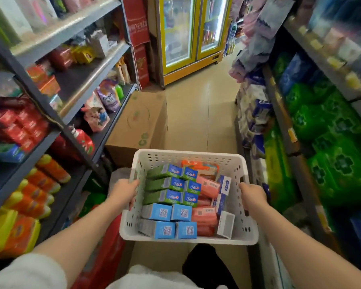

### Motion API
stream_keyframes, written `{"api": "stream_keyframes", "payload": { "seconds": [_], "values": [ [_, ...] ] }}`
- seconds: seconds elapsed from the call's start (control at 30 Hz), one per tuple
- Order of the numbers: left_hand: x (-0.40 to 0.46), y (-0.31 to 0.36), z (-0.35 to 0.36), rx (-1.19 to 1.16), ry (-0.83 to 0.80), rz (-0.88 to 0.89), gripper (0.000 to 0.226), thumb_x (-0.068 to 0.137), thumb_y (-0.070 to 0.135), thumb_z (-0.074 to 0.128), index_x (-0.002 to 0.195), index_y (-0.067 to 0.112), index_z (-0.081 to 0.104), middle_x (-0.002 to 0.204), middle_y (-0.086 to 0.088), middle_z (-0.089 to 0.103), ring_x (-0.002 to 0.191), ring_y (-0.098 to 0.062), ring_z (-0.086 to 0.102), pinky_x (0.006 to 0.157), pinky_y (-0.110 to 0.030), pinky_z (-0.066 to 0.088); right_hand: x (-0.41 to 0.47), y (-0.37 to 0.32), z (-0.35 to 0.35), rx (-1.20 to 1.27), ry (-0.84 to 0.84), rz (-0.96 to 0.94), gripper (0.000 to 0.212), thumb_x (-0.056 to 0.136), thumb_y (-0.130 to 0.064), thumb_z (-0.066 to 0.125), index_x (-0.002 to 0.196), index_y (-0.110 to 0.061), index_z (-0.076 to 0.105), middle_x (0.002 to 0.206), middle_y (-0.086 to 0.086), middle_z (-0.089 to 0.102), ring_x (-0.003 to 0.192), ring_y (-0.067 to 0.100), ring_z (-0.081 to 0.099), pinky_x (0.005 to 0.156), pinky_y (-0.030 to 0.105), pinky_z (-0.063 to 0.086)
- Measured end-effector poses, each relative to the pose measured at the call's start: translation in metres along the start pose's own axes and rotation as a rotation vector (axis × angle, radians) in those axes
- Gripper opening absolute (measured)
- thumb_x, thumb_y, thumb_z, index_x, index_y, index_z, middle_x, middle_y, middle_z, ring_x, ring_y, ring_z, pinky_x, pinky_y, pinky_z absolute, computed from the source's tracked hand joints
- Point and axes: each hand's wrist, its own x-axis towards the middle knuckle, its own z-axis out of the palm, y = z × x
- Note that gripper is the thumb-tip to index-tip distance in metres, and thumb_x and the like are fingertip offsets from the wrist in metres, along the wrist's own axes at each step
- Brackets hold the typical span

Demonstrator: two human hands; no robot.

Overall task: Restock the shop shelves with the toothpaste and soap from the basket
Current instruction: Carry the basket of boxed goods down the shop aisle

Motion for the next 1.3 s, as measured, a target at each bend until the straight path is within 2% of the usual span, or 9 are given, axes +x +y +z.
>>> {"api": "stream_keyframes", "payload": {
  "seconds": [0.13,0.3,0.4,0.6,0.77,0.93,1.07,1.17,1.3],
  "values": [
    [0.096,0.058,0.026,-0.026,0.011,-0.043,0.037,0.092,0.019,0.048,0.058,0.007,0.045,0.046,-0.007,0.039,0.038,-0.021,0.039,0.043,-0.026,0.036,0.101,-0.08,0.037,-0.051,-0.037,-0.01,0.025,0.088,-0.029,0.054,0.073,-0.01,0.058,0.064,0.01,0.055,0.052,0.021,0.048,0.049,0.028,0.039],
    [0.209,0.125,0.056,-0.099,0.062,-0.153,0.041,0.092,0.022,0.049,0.055,0.007,0.043,0.044,-0.008,0.039,0.036,-0.021,0.039,0.044,-0.026,0.037,0.214,-0.192,0.082,-0.08,-0.131,-0.035,0.023,0.09,-0.03,0.053,0.073,-0.015,0.055,0.075,0.012,0.06,0.069,0.027,0.058,0.066,0.037,0.049],
    [0.268,0.168,0.057,-0.139,0.094,-0.199,0.043,0.092,0.028,0.05,0.055,0.008,0.045,0.038,-0.004,0.04,0.036,-0.022,0.041,0.048,-0.029,0.04,0.269,-0.264,0.107,-0.131,-0.183,-0.058,0.023,0.09,-0.028,0.053,0.073,-0.012,0.057,0.066,0.008,0.054,0.059,0.023,0.05,0.056,0.032,0.042],
    [0.375,0.224,0.046,-0.21,0.163,-0.317,0.037,0.092,0.027,0.051,0.061,0.007,0.046,0.043,-0.006,0.044,0.037,-0.023,0.045,0.051,-0.032,0.044,0.363,-0.39,0.18,-0.297,-0.291,-0.165,0.022,0.089,-0.027,0.053,0.088,-0.007,0.062,0.067,0.008,0.055,0.057,0.021,0.05,0.054,0.031,0.042],
    [0.472,0.243,0.035,-0.333,0.205,-0.45,0.028,0.094,0.024,0.048,0.075,0.003,0.047,0.05,-0.006,0.04,0.037,-0.02,0.041,0.045,-0.028,0.04,0.433,-0.458,0.27,-0.413,-0.369,-0.186,0.025,0.091,-0.031,0.051,0.087,-0.009,0.061,0.067,0.009,0.056,0.055,0.02,0.049,0.054,0.033,0.042],
    [0.541,0.253,0.021,-0.435,0.297,-0.595,0.034,0.095,0.022,0.046,0.065,0.007,0.04,0.049,-0.008,0.036,0.039,-0.018,0.037,0.043,-0.024,0.034,0.48,-0.517,0.363,-0.532,-0.475,-0.2,0.024,0.092,-0.028,0.052,0.086,-0.007,0.06,0.063,0.008,0.053,0.055,0.021,0.046,0.055,0.034,0.039],
    [0.57,0.248,0.016,-0.558,0.385,-0.723,0.029,0.096,0.023,0.044,0.094,-0.004,0.054,0.053,-0.008,0.04,0.046,-0.019,0.039,0.046,-0.026,0.032,0.503,-0.559,0.441,-0.694,-0.588,-0.263,0.021,0.091,-0.024,0.052,0.079,-0.008,0.057,0.063,0.006,0.052,0.056,0.02,0.047,0.061,0.034,0.04],
    [0.591,0.235,0.013,-0.665,0.412,-0.766,0.035,0.097,0.019,0.044,0.064,0.007,0.049,0.045,-0.004,0.036,0.042,-0.016,0.035,0.046,-0.025,0.03,0.52,-0.575,0.505,-0.798,-0.655,-0.309,0.018,0.09,-0.019,0.052,0.082,-0.004,0.059,0.065,0.008,0.053,0.059,0.022,0.049,0.065,0.035,0.042],
    [0.621,0.217,0.009,-0.698,0.511,-0.834,0.034,0.095,0.014,0.045,0.062,0.01,0.044,0.05,-0.006,0.039,0.045,-0.019,0.038,0.043,-0.025,0.034,0.533,-0.577,0.577,-0.888,-0.738,-0.317,0.019,0.088,-0.014,0.05,0.072,-0.007,0.057,0.062,0.009,0.051,0.054,0.023,0.045,0.059,0.035,0.039]
  ]
}}
